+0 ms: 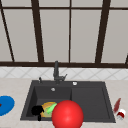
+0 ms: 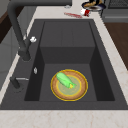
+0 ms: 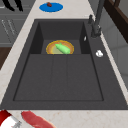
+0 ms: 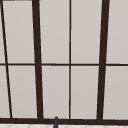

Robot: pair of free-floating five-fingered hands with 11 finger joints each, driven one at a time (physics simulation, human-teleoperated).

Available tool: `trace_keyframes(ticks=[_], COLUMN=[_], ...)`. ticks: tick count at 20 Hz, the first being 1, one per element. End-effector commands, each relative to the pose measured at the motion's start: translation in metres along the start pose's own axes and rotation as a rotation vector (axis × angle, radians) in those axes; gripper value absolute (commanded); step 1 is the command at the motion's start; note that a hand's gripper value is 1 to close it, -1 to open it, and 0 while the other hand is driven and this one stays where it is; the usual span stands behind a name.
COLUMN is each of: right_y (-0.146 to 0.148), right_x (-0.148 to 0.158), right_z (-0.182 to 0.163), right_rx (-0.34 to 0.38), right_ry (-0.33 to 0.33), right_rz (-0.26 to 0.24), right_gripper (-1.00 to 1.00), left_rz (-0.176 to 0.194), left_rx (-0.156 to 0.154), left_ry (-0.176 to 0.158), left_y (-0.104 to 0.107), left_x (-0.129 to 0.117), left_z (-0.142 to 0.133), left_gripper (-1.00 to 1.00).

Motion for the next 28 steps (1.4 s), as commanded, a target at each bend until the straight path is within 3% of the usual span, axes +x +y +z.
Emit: trace_keyframes(ticks=[1, 5, 9, 14, 19, 22, 28], right_y=[0.019, 0.024, 0.0, -0.023, -0.044, -0.055, -0.078], right_x=[0.017, 0.038, 0.047, 0.063, 0.078, 0.088, 0.105], right_z=[0.006, 0.006, 0.018, 0.031, 0.042, 0.061, 0.082], right_rx=[-0.017, -0.06, -0.131, -0.146, -0.143, -0.135, -0.134], right_ry=[0.016, 0.051, 0.072, 0.108, 0.087, 0.052, -0.02], right_rz=[0.018, -0.018, 0.016, 0.015, 0.026, 0.068, 0.067], right_gripper=[1.0, 1.0, 1.0, 1.0, 1.0, 1.0, 1.0], left_rz=[0.0, 0.0, 0.0, 0.0, 0.0, 0.0, 0.0], left_rx=[0.0, 0.0, 0.0, 0.0, 0.0, 0.0, 0.0], left_ry=[0.0, 0.0, 0.0, 0.0, 0.0, 0.0, 0.0], left_y=[0.0, 0.0, 0.0, 0.0, 0.0, 0.0, 0.0], left_x=[0.0, 0.0, 0.0, 0.0, 0.0, 0.0, 0.0], left_z=[0.0, 0.0, 0.0, 0.0, 0.0, 0.0, 0.0], left_gripper=[0.0, 0.0, 0.0, 0.0, 0.0, 0.0, 0.0])
